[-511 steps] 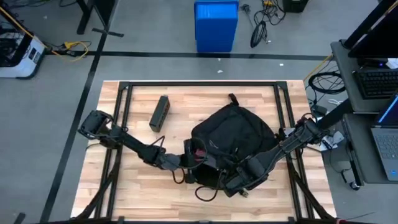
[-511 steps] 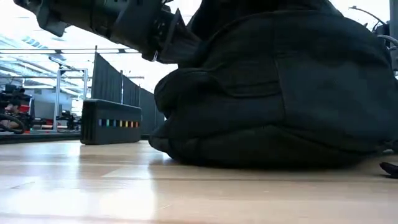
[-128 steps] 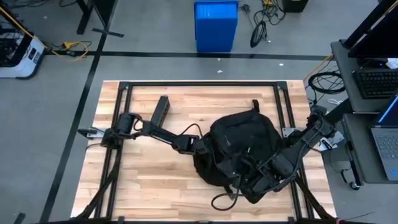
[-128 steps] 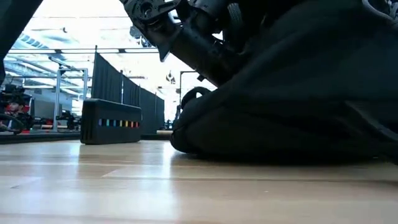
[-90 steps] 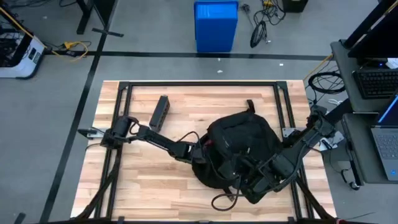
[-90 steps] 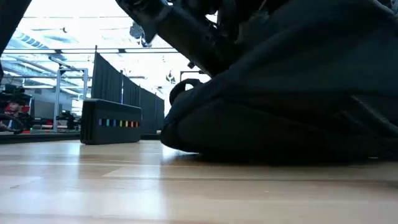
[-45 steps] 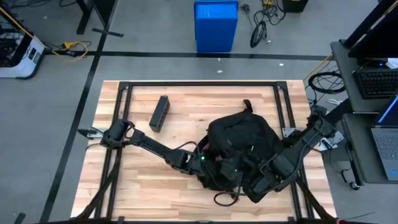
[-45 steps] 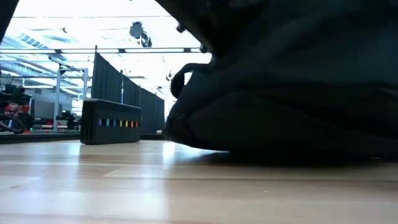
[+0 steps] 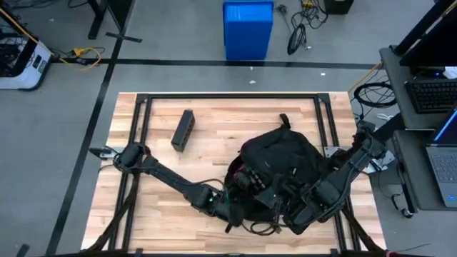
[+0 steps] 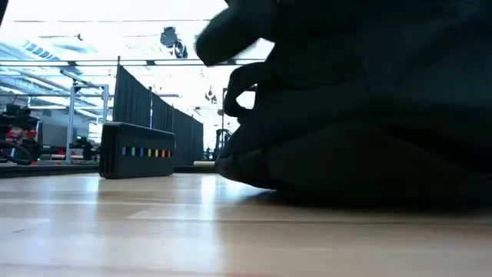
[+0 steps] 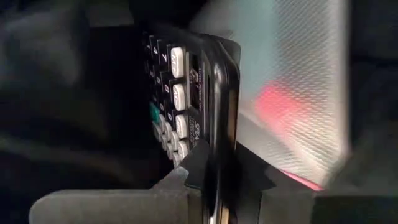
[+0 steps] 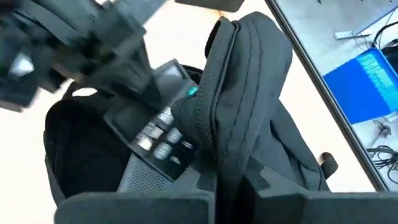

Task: Unpack backpack
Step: Remove the black calculator from the black backpack

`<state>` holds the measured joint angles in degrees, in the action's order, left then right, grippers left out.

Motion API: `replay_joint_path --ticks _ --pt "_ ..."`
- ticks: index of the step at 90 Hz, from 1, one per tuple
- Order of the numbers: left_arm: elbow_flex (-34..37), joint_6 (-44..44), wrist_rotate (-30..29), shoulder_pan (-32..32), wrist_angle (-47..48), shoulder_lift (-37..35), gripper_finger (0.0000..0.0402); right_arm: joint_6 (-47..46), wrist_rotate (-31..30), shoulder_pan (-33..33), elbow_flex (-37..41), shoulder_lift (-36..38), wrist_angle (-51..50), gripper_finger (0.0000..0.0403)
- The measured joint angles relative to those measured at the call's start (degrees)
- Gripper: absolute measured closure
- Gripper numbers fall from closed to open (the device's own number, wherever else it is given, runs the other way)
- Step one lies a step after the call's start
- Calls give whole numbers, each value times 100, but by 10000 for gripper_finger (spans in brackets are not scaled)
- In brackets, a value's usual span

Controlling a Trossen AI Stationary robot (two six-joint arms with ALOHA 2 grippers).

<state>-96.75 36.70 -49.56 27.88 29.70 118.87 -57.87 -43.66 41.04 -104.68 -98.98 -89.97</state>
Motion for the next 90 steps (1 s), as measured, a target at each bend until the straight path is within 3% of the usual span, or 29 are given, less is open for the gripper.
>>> replay_joint_path --ticks 35,47,72,90 --pt "-1192 -2216 15 822 2983 -7 371 9 2 -4 7 0 -7 403" --pt "-1404 -3437 27 1107 4011 -11 371 19 0 -4 7 0 -7 403" --pt "-1157 -6848 274 1438 6088 -9 371 22 -1 -4 7 0 -7 403" --pt "-633 -7529 558 1541 6020 -2 371 24 -2 -4 11 -2 -5 403"
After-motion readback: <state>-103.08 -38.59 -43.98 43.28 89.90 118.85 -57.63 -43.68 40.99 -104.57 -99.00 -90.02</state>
